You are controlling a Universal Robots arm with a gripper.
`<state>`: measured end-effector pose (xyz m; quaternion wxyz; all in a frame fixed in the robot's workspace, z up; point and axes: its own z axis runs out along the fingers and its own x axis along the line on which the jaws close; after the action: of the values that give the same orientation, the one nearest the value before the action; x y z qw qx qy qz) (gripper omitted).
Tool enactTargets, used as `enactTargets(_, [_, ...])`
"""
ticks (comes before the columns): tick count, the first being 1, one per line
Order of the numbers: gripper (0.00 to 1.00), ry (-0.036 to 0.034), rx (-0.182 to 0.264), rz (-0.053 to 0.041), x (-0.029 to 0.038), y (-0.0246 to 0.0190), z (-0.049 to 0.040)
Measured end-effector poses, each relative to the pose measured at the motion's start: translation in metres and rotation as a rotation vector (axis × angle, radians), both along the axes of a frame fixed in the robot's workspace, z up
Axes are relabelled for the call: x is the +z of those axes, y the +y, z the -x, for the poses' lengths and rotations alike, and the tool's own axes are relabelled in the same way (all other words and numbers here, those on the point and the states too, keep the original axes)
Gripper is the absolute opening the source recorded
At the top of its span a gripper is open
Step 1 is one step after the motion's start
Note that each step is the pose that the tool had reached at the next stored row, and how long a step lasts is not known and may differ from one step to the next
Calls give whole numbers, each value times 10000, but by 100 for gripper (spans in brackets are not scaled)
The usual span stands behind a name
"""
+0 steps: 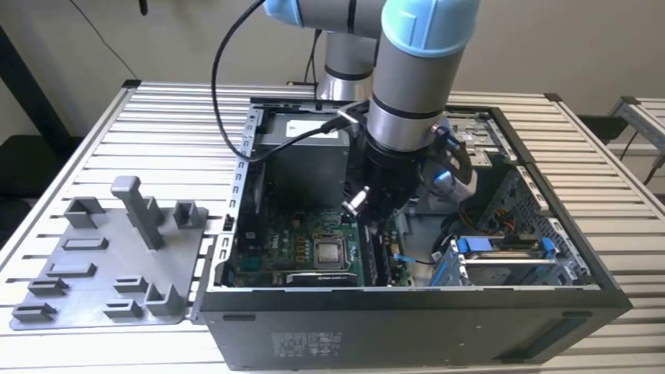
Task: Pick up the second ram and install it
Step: 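Press down the second ram until it locks into place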
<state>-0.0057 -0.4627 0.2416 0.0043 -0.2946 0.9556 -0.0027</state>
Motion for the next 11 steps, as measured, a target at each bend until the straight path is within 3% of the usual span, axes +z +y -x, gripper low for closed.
enactTargets(7, [11,-24,964,-4,0,0,3])
enactTargets(11, [11,-23,1237,-2,1,0,46])
